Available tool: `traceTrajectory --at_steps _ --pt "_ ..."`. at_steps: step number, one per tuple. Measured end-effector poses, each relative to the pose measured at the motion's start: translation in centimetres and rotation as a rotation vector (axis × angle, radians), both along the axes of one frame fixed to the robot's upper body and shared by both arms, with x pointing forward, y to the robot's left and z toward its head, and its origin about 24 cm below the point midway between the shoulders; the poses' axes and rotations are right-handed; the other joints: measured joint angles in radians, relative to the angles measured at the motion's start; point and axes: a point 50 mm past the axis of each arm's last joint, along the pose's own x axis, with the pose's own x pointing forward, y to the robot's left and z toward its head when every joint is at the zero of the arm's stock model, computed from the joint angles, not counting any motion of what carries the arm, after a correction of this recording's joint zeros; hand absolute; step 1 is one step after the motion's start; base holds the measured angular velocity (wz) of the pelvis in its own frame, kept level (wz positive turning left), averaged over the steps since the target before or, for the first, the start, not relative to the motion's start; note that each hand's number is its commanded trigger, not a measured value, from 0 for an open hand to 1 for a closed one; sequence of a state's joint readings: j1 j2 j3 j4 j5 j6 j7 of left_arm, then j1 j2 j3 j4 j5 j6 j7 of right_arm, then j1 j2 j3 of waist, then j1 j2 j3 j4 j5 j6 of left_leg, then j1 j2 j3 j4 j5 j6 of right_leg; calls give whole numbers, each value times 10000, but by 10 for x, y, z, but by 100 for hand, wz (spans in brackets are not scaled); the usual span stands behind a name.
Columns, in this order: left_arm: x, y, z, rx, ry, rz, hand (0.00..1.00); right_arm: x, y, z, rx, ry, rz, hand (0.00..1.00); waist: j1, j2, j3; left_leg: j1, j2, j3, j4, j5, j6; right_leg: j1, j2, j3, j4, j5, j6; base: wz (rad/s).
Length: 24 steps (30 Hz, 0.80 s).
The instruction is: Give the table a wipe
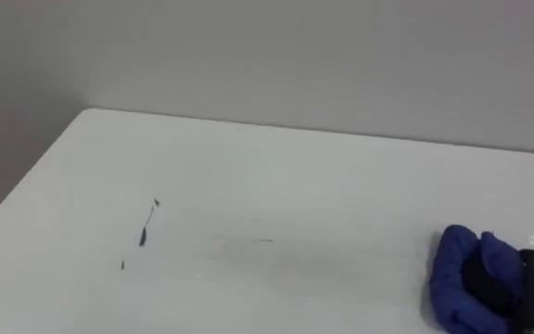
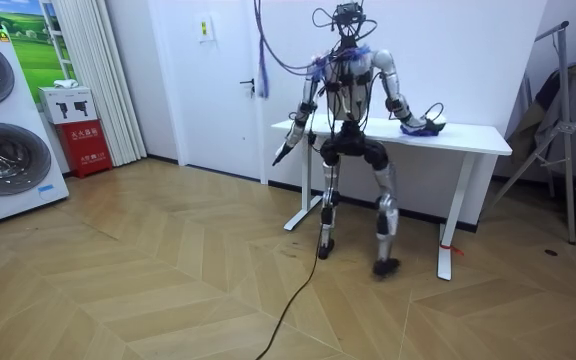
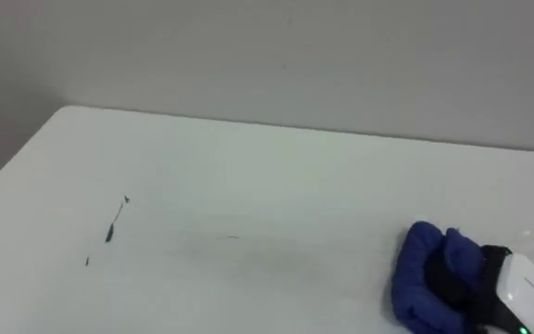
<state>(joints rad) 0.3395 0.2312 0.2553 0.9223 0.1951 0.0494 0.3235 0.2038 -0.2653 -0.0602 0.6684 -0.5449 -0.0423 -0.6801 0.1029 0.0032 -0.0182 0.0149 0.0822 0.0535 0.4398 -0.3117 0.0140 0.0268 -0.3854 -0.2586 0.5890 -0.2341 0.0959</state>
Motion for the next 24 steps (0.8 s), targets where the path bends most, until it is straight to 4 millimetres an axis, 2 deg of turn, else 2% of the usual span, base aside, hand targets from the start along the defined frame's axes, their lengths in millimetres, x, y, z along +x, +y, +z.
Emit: traceTrajectory --at_steps 1,2,3,4,5,6,7,8,9,10,11,12,13,14,15,16,17,18,20,22,23,24 --pt "6 -3 -1 -98 -93 -149 0 4 3 1 -10 -32 46 100 87 3 1 -109 113 -11 112 -30 -60 41 -84 115 -320 43 61 -3" --pt "18 -7 -3 -252 -258 -503 0 11 10 2 75 -53 51 100 310 -2 4 -329 359 -66 320 -79 -233 163 -148 116 -1090 158 164 -16" --pt "31 -12 -5 -406 -397 -789 0 28 24 3 231 -138 215 100 500 -65 39 -591 660 -70 524 -108 -468 166 -120 96 -1606 391 155 -24" --pt "38 -13 -6 -462 -477 -841 0 39 32 4 312 -152 415 100 622 -133 80 -664 788 -45 540 -76 -598 146 -91 93 -1839 546 171 -37" --pt "50 -17 -8 -629 -570 -981 0 63 50 10 450 -225 1043 100 914 -238 141 -769 1084 40 538 11 -896 64 70 76 -2247 850 161 -59" --pt "61 -20 -9 -808 -635 -1211 0 92 71 20 584 -330 2161 100 1331 -297 178 -791 1476 259 445 130 -1233 -99 378 57 -2547 1170 177 -65" --pt "64 -22 -9 -872 -689 -1307 0 107 82 27 624 -386 2836 100 1458 -316 192 -822 1657 295 406 191 -1368 -125 570 35 -2652 1259 202 -53" --pt "71 -24 -8 -947 -869 -1427 0 132 103 42 536 -618 4148 100 1576 -404 246 -958 1991 285 282 360 -1745 -194 977 -214 -2521 1312 156 -29" --pt "74 -31 -10 -1178 -1080 -1401 0 152 116 60 110 -1053 5198 100 1803 -256 266 -1124 2380 247 209 540 -2178 -434 1246 -941 -2077 779 601 -16" --pt "72 -35 -11 -1349 -1076 -1392 0 159 120 68 -140 -1223 5514 100 1847 -157 232 -1142 2638 118 84 689 -2303 -604 1489 -1138 -1761 568 363 13" --pt "61 -37 -13 -1540 -842 -1436 0 164 122 74 -574 -1300 5902 100 1753 -100 226 -1262 2861 74 -194 1137 -1935 -813 1706 -1369 -1433 90 154 54" --pt "46 -38 -14 -1604 -579 -1297 0 157 114 69 -725 -1014 5876 100 1614 -140 205 -1309 2721 322 -216 1443 -1767 -755 1763 -1586 -1394 -157 2 64" --pt "33 -38 -15 -1619 -329 -1140 0 153 109 65 -739 -821 5771 100 1518 -159 206 -1265 2538 470 -193 1465 -1748 -669 1760 -1648 -1431 -235 -59 68" --pt "7 -38 -17 -1664 332 -750 0 141 98 57 -514 -763 5385 100 1205 -161 228 -1170 2169 900 -156 1464 -1747 -375 1775 -1782 -1661 -304 -94 76" --pt "-15 -37 -17 -1756 944 -345 0 128 85 50 -522 -717 5056 100 783 -211 264 -1062 1676 1111 -189 1444 -1675 52 1795 -1806 -2104 -306 -89 85" --pt "-23 -35 -16 -1772 1131 -141 0 122 78 47 -489 -764 4865 100 612 -167 240 -988 1460 1142 -246 1448 -1649 240 1809 -1811 -2293 -317 -71 80" --pt "-30 -34 -16 -1821 1259 137 0 112 59 47 -580 -909 4369 100 449 -100 273 -793 1169 1173 -524 1453 -1610 464 1841 -1810 -2573 -314 -42 53" --pt "-34 -32 -15 -1854 1248 332 0 103 43 49 -828 -1110 3933 100 291 53 295 -588 982 1160 -897 1454 -1607 571 1850 -1799 -2713 -280 -10 35" --pt "-43 -26 -11 -1667 1241 751 0 84 27 44 -1035 -1215 3116 100 257 202 272 -59 869 1168 -1580 1496 -1541 809 1899 -1750 -3035 -114 36 -7" --pt "-47 -21 -9 -1526 1151 1007 0 66 18 39 -1167 -1112 2661 100 268 239 195 288 737 1194 -1937 1499 -1488 961 1886 -1568 -3305 37 162 -31" --pt "-47 -20 -8 -1484 1137 1016 0 57 18 35 -1140 -915 2633 100 305 161 65 504 664 1356 -2133 1509 -1448 1025 1861 -1377 -3464 132 242 -33" --pt "-48 -21 -8 -1485 1157 1014 0 54 19 32 -1098 -816 2642 100 339 133 25 581 622 1393 -2225 1520 -1420 1056 1844 -1308 -3531 179 283 -34"
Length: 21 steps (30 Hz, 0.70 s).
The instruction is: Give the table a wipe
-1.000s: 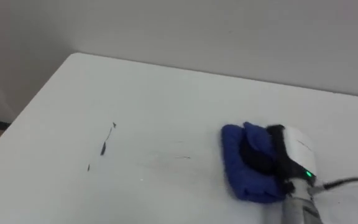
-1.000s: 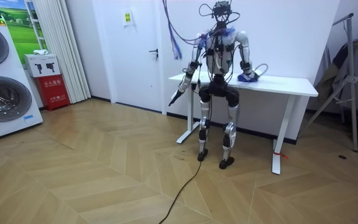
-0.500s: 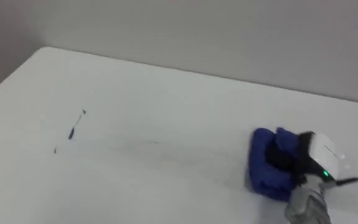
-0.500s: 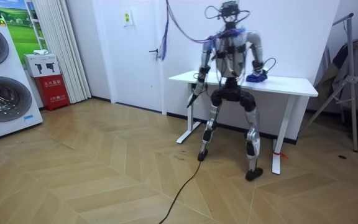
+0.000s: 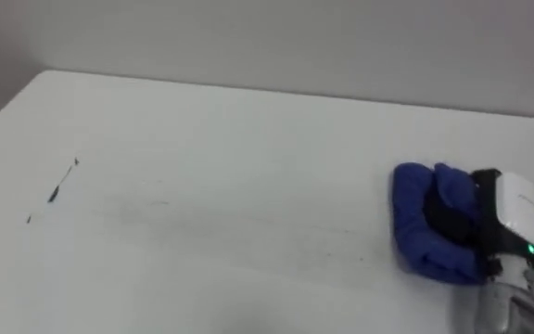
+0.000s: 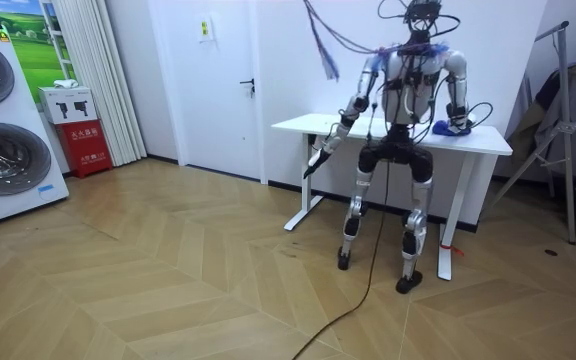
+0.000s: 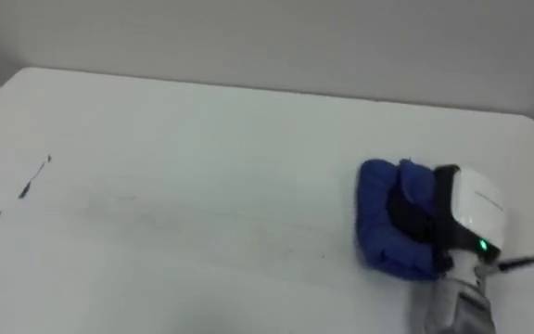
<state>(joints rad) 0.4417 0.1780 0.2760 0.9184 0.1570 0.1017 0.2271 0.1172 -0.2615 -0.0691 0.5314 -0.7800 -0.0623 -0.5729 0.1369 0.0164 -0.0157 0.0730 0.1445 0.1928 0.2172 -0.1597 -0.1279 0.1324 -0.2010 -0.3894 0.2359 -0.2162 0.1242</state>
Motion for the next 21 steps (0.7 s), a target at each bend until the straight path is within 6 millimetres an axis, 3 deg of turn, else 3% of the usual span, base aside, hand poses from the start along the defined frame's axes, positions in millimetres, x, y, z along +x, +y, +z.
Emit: traceTrajectory --at_steps 2,4,8,10,11,12,14,15,19,21 --pt "17 -4 -3 -144 -368 -240 0 1 5 -2 261 30 -108 100 32 -121 -47 107 -109 -27 -122 11 85 72 -35 87 -152 214 30 -15" --pt "38 -8 -6 -156 -755 -545 0 11 18 -1 413 193 64 100 77 -226 -20 101 -124 -15 -158 29 116 7 -23 172 -162 323 9 -13" --pt "91 -20 -7 37 -1863 -1353 0 44 71 14 444 626 2478 100 667 -360 28 53 -123 -93 -452 74 132 -375 120 616 -133 489 -103 -30" --pt "100 -23 -6 22 -2141 -1665 0 63 101 23 654 542 3641 100 795 -372 56 24 -123 -111 -503 89 130 -479 143 654 -130 504 -115 -9" --pt "102 -25 -6 -2 -2177 -1841 0 71 117 28 878 452 4162 100 956 -411 137 38 -124 -107 -526 88 130 -492 145 654 -153 504 -115 0" --pt "101 -25 -6 19 -2074 -1907 0 77 126 31 1000 397 4525 100 1170 -460 227 79 -130 -105 -545 84 133 -502 147 653 -161 505 -114 0" --pt "87 -22 -7 60 -1672 -1767 0 80 129 34 889 397 4767 100 1416 -502 296 60 -132 -143 -564 70 146 -481 145 478 -183 520 -103 12" --pt "74 -20 -8 74 -1269 -1631 0 79 127 34 748 393 4773 100 1342 -501 295 9 -154 -285 -551 61 154 -418 127 267 -213 543 -106 26" --pt "38 -17 -8 -61 -368 -959 0 66 104 21 866 151 3926 100 927 -407 336 -89 -288 -521 -550 63 175 -223 61 141 -559 601 -35 22" --pt "28 -5 -2 364 -304 -524 0 42 84 7 906 -90 3004 100 329 -377 299 17 -391 -716 -532 97 226 164 -14 -188 -720 590 52 38"
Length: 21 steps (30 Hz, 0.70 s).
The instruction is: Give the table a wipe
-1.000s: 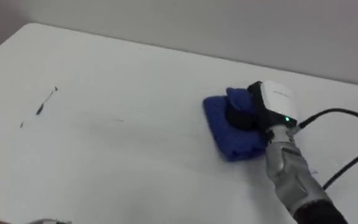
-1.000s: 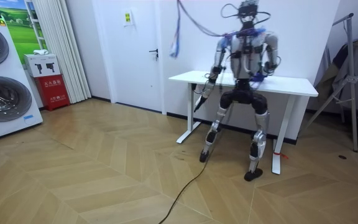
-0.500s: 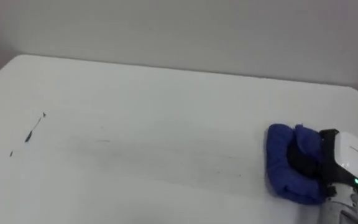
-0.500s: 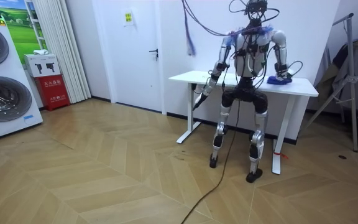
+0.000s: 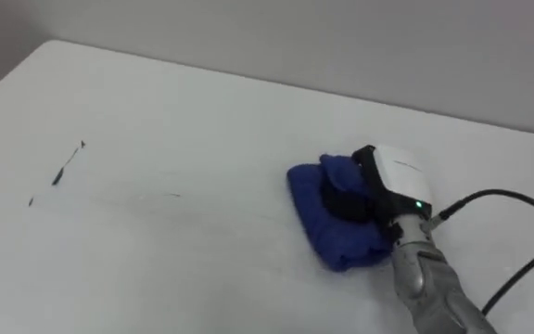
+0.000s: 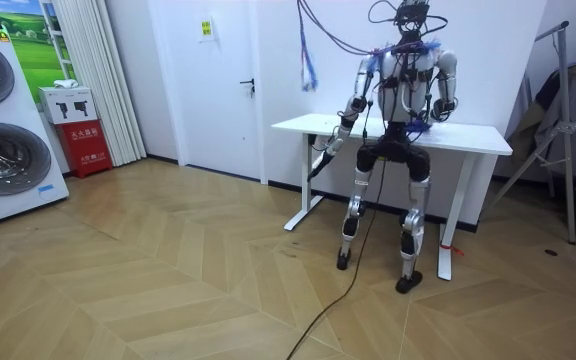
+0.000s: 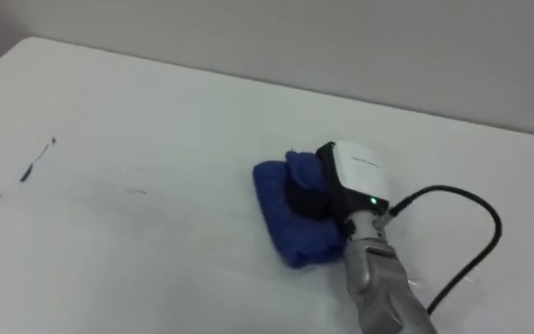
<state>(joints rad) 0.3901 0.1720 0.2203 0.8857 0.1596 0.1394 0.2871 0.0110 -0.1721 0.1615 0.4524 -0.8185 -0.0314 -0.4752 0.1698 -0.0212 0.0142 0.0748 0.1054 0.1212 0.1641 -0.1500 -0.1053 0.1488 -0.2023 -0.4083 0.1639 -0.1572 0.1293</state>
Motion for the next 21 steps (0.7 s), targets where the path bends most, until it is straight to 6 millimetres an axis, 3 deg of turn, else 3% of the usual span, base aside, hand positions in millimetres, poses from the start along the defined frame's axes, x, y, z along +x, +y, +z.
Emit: traceTrajectory --at_steps 1,2,3,4,7,10,13,16,17,18,21 --pt "-2 4 2 117 29 70 0 -8 -7 -4 -5 -30 -330 100 -143 12 -4 36 -28 -33 5 4 6 87 -24 -62 -9 -19 29 25" --pt "-9 10 4 276 130 294 0 -28 -23 -10 -85 -32 -1054 100 -355 -20 -94 57 -93 -87 10 11 22 198 -72 -118 -58 -34 79 18" --pt "-11 14 6 400 123 376 0 -45 -40 -15 -270 47 -1744 100 -534 -62 -234 107 -150 -110 27 -13 76 302 -118 -149 -90 -17 120 12" --pt "-11 14 7 425 108 382 0 -52 -47 -17 -298 113 -2074 100 -579 -50 -283 166 -174 -108 32 -24 95 356 -142 -139 -90 -9 136 0" --pt "4 13 6 392 -299 67 0 -68 -65 -21 -335 371 -2899 100 -606 -8 -333 379 -214 -92 65 -64 151 588 -180 -40 -78 5 191 -5" --pt "26 2 1 100 -621 -637 0 -56 -61 -22 -75 632 -2916 100 -477 -11 -326 395 -183 -68 99 -51 168 529 -178 74 91 43 152 -10" --pt "46 -15 -3 -20 -900 -1290 0 -27 -38 -15 -98 1209 -1964 100 -16 -52 -280 361 -70 -14 98 -40 147 166 -27 494 251 123 -3 -40" --pt "59 -23 -5 -120 -1060 -1804 0 9 19 1 15 1393 326 100 548 -123 -219 127 71 -91 35 -7 74 -282 229 794 247 273 -206 -35" --pt "62 -24 -5 -126 -1117 -1922 0 23 44 10 -57 1286 1377 100 800 -194 -162 33 100 -172 21 -13 51 -431 316 894 229 306 -259 -16" --pt "62 -27 -5 -151 -1104 -1993 0 33 67 18 107 1176 2171 100 972 -244 -54 -36 114 -226 19 4 64 -445 347 896 211 310 -270 -5" --pt "54 -25 -5 -86 -844 -1965 0 39 87 24 33 1150 3196 100 1414 -348 -10 -168 64 -478 62 3 74 -480 329 507 87 322 -262 25"
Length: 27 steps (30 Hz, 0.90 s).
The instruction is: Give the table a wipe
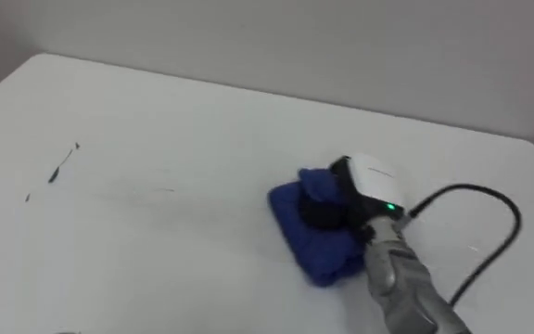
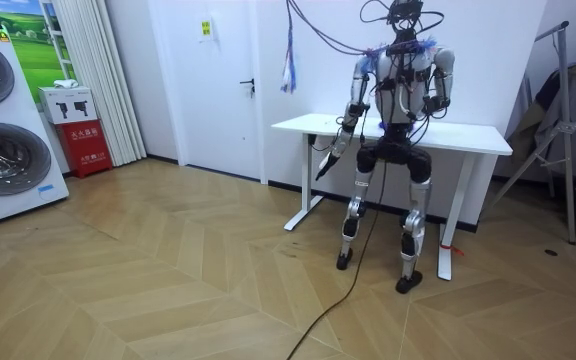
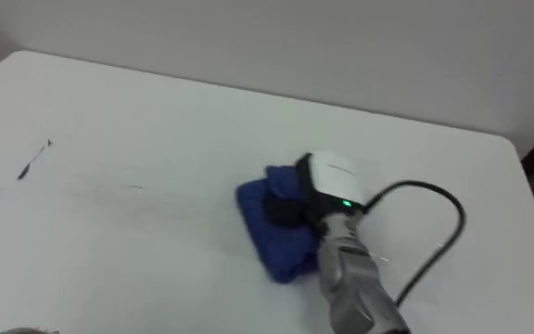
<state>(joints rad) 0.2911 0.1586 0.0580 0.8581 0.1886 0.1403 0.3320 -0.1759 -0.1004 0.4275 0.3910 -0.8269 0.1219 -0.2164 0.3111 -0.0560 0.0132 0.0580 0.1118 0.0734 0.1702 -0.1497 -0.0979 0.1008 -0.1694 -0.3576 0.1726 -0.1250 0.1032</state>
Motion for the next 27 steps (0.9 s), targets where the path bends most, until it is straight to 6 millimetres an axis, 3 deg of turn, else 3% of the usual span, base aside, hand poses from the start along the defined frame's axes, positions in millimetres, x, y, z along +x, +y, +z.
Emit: traceTrajectory --at_steps 4,7,8,10,12,14,16,19,21,23,24,25,27 --pt "-41 7 0 15 1013 710 0 -11 -23 -15 306 243 -776 100 -274 177 14 129 -42 -277 -56 -18 20 337 -20 -423 -69 2 5 30" --pt "-62 12 3 10 1415 1230 0 -34 -52 -29 832 -156 -2069 100 -1019 260 18 227 -224 -273 -66 -25 50 684 -159 -590 -282 -95 155 25" --pt "-66 18 5 152 1373 1555 0 -49 -69 -34 946 -434 -2811 100 -1383 209 -22 232 -295 -235 -65 -23 77 761 -218 -599 -375 -130 211 5" --pt "-70 34 11 606 1101 2189 0 -81 -98 -41 855 -750 -4170 100 -1872 180 -84 259 -347 -215 -57 -27 88 803 -271 -597 -375 -167 269 0" --pt "-72 49 18 1069 739 2674 0 -121 -141 -48 170 -1021 -6087 100 -2370 112 -183 411 -384 -127 -52 -66 149 925 -340 -549 -336 -196 316 -9" --pt "-63 50 18 1009 379 2560 0 -139 -167 -50 -363 -1000 -7008 100 -2595 123 -264 423 -384 56 27 -165 198 886 -401 -418 -212 -230 368 -18" --pt "-47 49 17 856 6 2260 0 -148 -185 -51 -644 -850 -7477 100 -2677 126 -265 332 -379 81 333 -319 244 878 -431 -291 -103 -235 386 -11" --pt "-23 41 14 580 -432 1590 0 -149 -196 -54 -516 -543 -7910 100 -2599 111 -266 204 -423 118 746 -432 339 753 -599 -241 298 -269 397 -3" --pt "-9 34 11 385 -575 1107 0 -135 -192 -53 -497 -559 -8024 100 -2538 148 -263 117 -432 162 1040 -528 392 667 -693 -251 533 -270 380 -11" --pt "4 21 8 281 -675 400 0 -121 -184 -54 -619 -398 -8202 100 -2143 217 -243 7 -332 389 1449 -776 384 433 -772 -239 859 -245 343 -38" --pt "10 16 6 250 -737 190 0 -111 -175 -56 -600 -250 -8133 100 -1734 257 -234 -54 -174 664 1698 -928 395 149 -792 -325 1194 -183 244 -68" --pt "10 14 5 218 -650 65 0 -103 -168 -56 -531 -170 -7976 100 -1473 290 -234 -101 -129 708 1800 -998 417 -8 -824 -469 1403 -134 166 -99" --pt "10 8 -2 200 -129 -176 0 -56 -114 -51 -196 -65 -5786 100 -673 446 -137 -266 190 887 2090 -1161 456 -830 -977 -1810 2447 218 -293 -99"
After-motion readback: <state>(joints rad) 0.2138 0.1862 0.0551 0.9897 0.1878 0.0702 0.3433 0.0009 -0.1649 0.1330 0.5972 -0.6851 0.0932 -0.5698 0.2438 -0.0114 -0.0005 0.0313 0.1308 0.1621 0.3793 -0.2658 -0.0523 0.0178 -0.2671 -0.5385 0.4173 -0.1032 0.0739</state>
